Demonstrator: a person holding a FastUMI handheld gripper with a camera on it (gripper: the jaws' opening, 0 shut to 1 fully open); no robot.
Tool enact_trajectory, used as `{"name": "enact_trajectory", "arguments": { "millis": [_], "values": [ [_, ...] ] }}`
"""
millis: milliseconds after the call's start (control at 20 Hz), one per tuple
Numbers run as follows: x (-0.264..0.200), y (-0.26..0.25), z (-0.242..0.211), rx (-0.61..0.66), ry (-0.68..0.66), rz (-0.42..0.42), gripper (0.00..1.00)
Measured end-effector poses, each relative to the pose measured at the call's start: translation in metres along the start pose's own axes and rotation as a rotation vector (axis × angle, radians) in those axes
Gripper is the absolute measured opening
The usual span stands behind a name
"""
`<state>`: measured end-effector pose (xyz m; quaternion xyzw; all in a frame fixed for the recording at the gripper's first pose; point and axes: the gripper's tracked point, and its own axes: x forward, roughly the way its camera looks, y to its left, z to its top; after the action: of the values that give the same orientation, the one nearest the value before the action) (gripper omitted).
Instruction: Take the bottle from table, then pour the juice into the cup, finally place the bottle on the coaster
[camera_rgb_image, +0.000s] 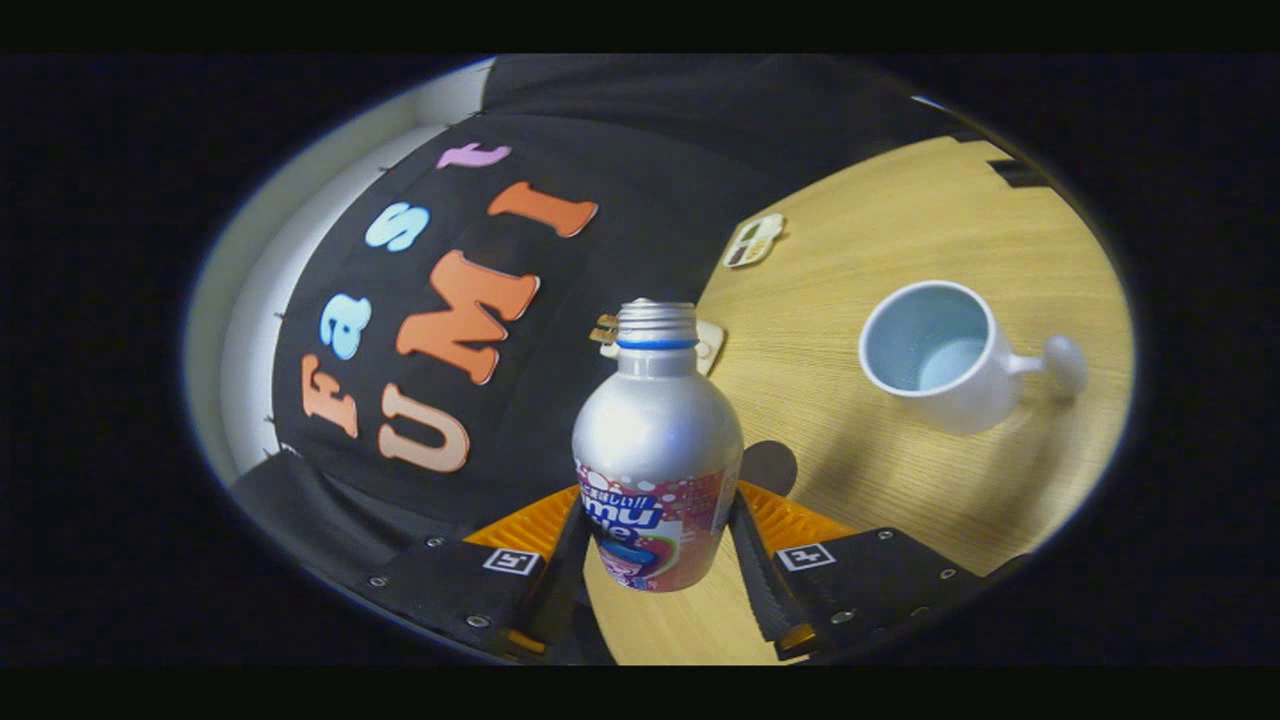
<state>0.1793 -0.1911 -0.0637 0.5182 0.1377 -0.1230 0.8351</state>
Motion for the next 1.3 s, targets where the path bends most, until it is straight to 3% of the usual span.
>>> {"name": "enact_trajectory", "arguments": {
  "millis": [300, 550, 700, 800, 1300],
  "values": [
    [0.018, 0.037, -0.024, -0.416, -0.005, 0.053, 0.71],
    [0.043, 0.044, -0.03, -0.823, -0.012, -0.039, 0.71],
    [0.059, 0.047, -0.028, -0.978, -0.018, -0.077, 0.71],
    [0.074, 0.05, -0.025, -1.032, -0.029, -0.074, 0.71],
    [0.119, 0.026, -0.005, -1.064, -0.046, -0.084, 0.71]
  ]
}}
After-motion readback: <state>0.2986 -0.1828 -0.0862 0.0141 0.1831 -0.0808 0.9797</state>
